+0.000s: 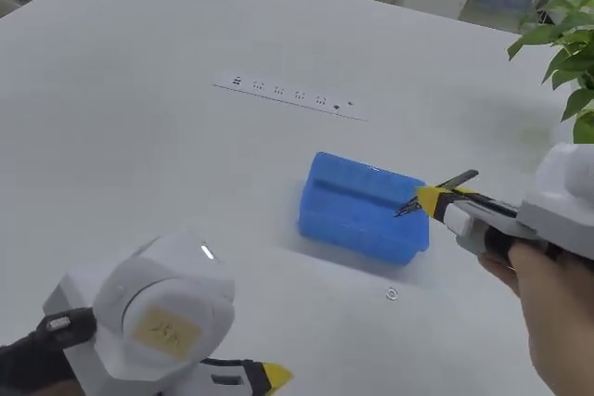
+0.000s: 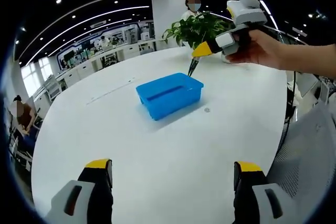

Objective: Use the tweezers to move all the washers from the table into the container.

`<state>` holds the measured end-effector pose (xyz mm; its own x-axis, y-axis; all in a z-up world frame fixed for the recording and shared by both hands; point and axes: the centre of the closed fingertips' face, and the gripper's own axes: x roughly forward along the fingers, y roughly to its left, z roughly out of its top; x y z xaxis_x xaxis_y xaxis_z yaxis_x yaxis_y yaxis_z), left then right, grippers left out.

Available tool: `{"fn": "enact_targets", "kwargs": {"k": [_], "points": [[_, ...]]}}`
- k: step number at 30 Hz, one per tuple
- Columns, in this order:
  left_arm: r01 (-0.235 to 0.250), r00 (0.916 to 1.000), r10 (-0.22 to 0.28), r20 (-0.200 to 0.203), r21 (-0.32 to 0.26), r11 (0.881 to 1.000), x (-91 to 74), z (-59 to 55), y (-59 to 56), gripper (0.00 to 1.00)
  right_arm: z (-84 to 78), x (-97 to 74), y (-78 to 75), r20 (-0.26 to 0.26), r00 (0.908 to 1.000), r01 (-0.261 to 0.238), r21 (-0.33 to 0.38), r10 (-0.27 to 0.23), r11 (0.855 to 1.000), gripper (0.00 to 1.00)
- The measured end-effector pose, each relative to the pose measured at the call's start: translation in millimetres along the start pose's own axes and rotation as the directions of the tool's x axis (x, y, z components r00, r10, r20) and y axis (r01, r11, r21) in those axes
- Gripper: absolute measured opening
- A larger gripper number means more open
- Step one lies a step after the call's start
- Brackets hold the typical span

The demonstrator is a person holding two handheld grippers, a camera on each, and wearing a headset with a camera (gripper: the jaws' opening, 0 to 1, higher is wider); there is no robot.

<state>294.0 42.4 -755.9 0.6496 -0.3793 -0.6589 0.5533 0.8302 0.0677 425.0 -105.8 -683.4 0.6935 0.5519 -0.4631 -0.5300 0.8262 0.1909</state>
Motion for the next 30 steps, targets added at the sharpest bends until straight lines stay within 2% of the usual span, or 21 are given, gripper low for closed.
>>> {"fn": "enact_targets", "kwargs": {"k": [7,13,16,30], "points": [[0.009,0.9999,-0.009,0.005,0.011,1.000,0.9,2.8,-3.9,0.99,-28.6,-11.3,0.1,-0.046,0.9985,0.028,-0.008,-0.028,1.000,0.04],[0.009,1.0000,-0.009,0.002,0.013,1.000,1.3,2.0,-3.9,0.99,-55.3,-6.0,-0.6,-0.107,0.9935,0.036,-0.028,-0.039,0.999,0.04],[0.008,1.0000,-0.008,-0.001,0.011,1.000,1.1,0.8,-4.0,0.99,-71.5,1.0,-7.2,-0.151,0.9872,0.045,-0.040,-0.051,0.998,0.04],[-0.001,1.0000,0.001,-0.004,0.009,1.000,-0.4,-0.4,-1.0,0.99,-92.8,18.8,-17.5,-0.215,0.9747,0.050,-0.050,-0.060,0.998,0.04]]}}
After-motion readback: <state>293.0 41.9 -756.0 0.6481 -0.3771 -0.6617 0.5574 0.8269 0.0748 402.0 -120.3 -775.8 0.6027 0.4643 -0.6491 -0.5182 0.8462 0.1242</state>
